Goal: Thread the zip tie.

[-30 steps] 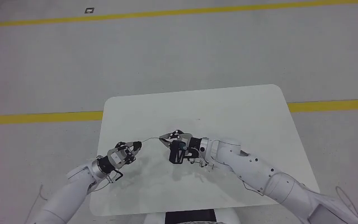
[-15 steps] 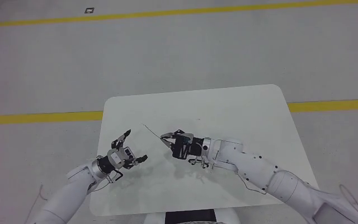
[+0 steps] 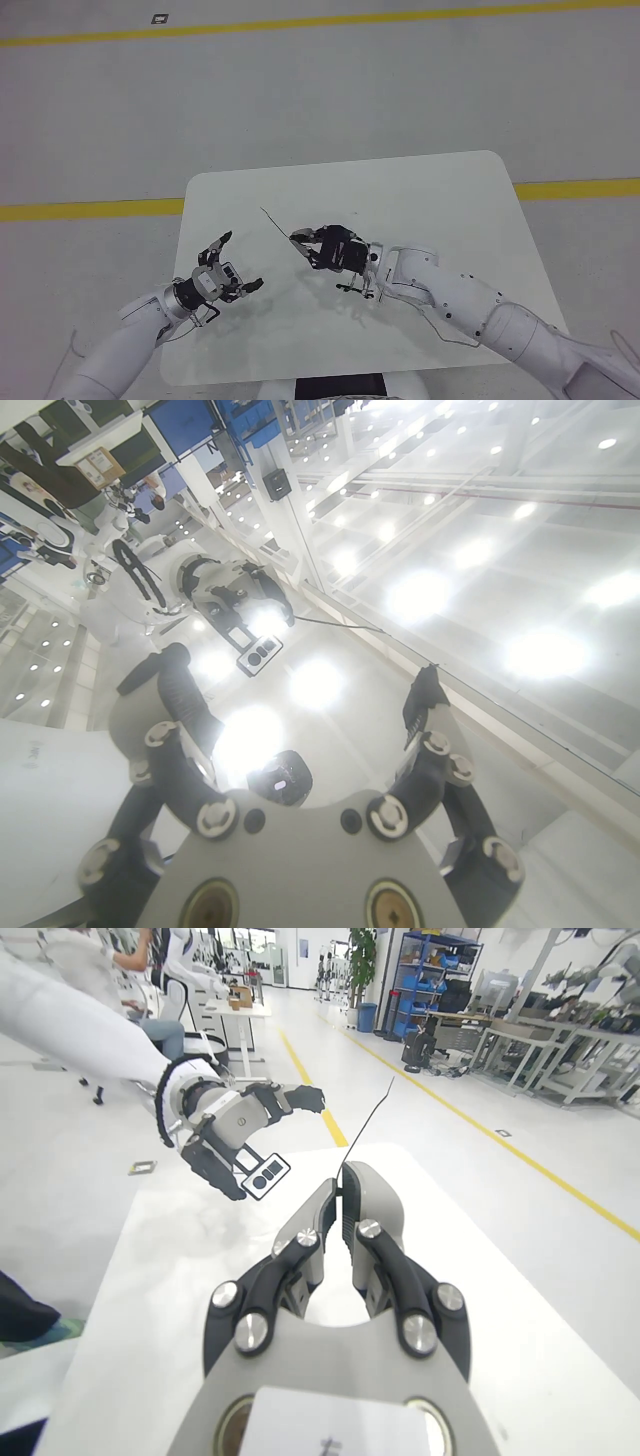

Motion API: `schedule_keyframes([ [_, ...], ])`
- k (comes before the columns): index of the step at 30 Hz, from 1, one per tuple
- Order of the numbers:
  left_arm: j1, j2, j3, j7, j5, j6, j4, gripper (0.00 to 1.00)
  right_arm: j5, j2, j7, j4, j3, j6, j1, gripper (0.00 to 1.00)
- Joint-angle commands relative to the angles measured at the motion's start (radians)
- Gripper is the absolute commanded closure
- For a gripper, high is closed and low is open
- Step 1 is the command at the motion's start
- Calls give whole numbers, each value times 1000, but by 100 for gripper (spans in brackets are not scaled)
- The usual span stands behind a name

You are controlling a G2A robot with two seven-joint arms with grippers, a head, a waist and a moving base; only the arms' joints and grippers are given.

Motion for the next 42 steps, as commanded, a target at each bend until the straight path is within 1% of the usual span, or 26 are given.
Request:
schedule_keyframes([
  [1, 0, 0, 0, 0, 0, 0, 0, 0, 116, 13, 25, -1, -26, 0, 31, 100],
  [2, 0, 0, 0, 0, 0, 0, 0, 0, 188, 20, 29, 1, -38, 0, 42, 100],
  [3, 0, 0, 0, 0, 0, 0, 0, 0, 259, 29, 62, -4, -64, 0, 68, 100],
  [4, 0, 0, 0, 0, 0, 0, 0, 0, 299, 37, 66, -2, -75, 0, 89, 100],
  [5, 0, 0, 0, 0, 0, 0, 0, 0, 362, 44, 53, 1, -85, 0, 101, 100],
  [6, 0, 0, 0, 0, 0, 0, 0, 0, 424, 53, 64, 2, -106, 0, 122, 100],
  [10, 0, 0, 0, 0, 0, 0, 0, 0, 614, 76, 108, 0, -163, 0, 183, 100],
  [12, 0, 0, 0, 0, 0, 0, 0, 0, 718, 82, 153, -9, -188, 0, 200, 100],
  [24, 0, 0, 0, 0, 0, 0, 0, 0, 719, 82, 153, -9, -187, 1, 197, 100],
  [25, -4, -1, 0, 6, 7, -6, -8, 0, 722, 81, 156, -9, -182, 4, 188, 100],
  [26, -8, -1, 0, 5, 27, -17, -16, 0, 737, 81, 171, -3, -175, 2, 180, 100],
  [28, -22, 4, -14, 18, 144, -70, -19, 0, 824, 84, 202, -11, -150, 0, 161, 100],
  [29, -23, 7, -21, 21, 195, -95, -25, 0, 870, 86, 224, -18, -140, 0, 153, 100],
  [30, -23, 11, -30, 17, 246, -116, -33, 0, 914, 89, 242, -28, -127, 0, 147, 100],
  [31, -20, 16, -44, 8, 297, -140, -41, 0, 986, 94, 259, -35, -107, 0, 133, 100],
  [33, -16, 26, -68, 4, 394, -182, -53, 0, 1075, 103, 332, -36, -80, 0, 119, 100],
  [34, -9, 31, -84, 4, 435, -205, -61, 0, 1153, 107, 367, -34, -61, 0, 100, 100],
  [36, -2, 38, -105, -14, 495, -231, -71, 0, 1225, 113, 449, -34, -29, 0, 90, 100],
  [37, 1, 43, -116, -36, 528, -244, -74, 0, 1300, 115, 492, -28, -9, 0, 71, 100],
  [38, 1, 46, -123, -48, 555, -255, -73, 0, 1330, 116, 530, -25, 8, 0, 67, 100],
  [40, 0, 49, -133, -66, 600, -274, -73, 0, 1409, 115, 580, -7, 37, 0, 43, 100],
  [42, -2, 52, -141, -82, 642, -309, -74, 0, 1483, 110, 643, 7, 67, 0, 23, 100],
])
